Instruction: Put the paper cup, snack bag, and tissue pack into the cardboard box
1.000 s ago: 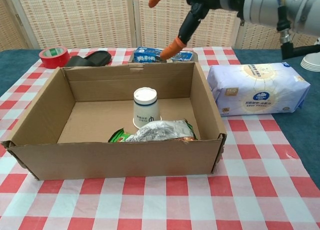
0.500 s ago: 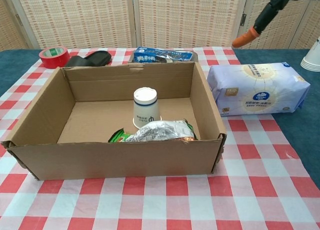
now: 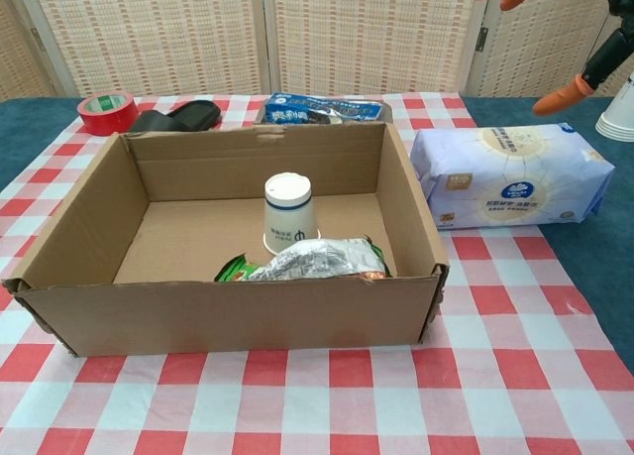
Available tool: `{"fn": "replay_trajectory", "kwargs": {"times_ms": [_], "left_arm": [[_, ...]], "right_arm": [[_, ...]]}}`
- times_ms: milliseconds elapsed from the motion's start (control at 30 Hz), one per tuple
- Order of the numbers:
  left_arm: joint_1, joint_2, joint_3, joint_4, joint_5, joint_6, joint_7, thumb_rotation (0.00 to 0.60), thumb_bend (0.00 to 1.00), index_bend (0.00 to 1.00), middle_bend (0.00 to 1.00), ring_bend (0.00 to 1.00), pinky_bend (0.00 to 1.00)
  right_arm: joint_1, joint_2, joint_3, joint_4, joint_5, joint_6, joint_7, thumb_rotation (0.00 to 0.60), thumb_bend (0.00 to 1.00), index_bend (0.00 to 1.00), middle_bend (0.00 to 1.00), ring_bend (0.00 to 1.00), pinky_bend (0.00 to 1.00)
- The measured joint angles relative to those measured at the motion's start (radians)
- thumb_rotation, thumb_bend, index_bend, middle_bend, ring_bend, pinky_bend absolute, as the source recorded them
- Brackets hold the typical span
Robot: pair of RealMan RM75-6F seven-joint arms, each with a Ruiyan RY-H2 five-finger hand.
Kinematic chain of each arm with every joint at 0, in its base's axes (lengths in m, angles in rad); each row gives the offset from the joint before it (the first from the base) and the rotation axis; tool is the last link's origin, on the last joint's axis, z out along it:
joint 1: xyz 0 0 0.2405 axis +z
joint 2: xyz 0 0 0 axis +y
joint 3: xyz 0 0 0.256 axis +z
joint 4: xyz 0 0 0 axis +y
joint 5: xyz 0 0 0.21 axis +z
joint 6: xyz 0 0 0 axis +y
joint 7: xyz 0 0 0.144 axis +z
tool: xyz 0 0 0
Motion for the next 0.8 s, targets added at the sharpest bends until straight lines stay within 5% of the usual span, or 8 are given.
{"fn": "replay_trajectory", "kwargs": {"times_ms": [433,800], "left_arm": [[0.008,-0.013,0.0,0.03,-0.004,0.006,-0.007,0.6,0.18,0.0,0.0,0.0,0.08],[0.012,-0.018,-0.002,0.045,-0.012,0.006,-0.014,0.6,0.18,0.0,0.0,0.0,0.08]], "right_arm": [[-0.011,0.017,-0.022,0.055,0.012,-0.054,0.021,0.6,0.0,0.0,0.0,0.0,0.0],[0.011,-0.079,-0.027,0.228,0.059,-0.136,0.042,0.6,0.0,0.0,0.0,0.0,0.0]]}}
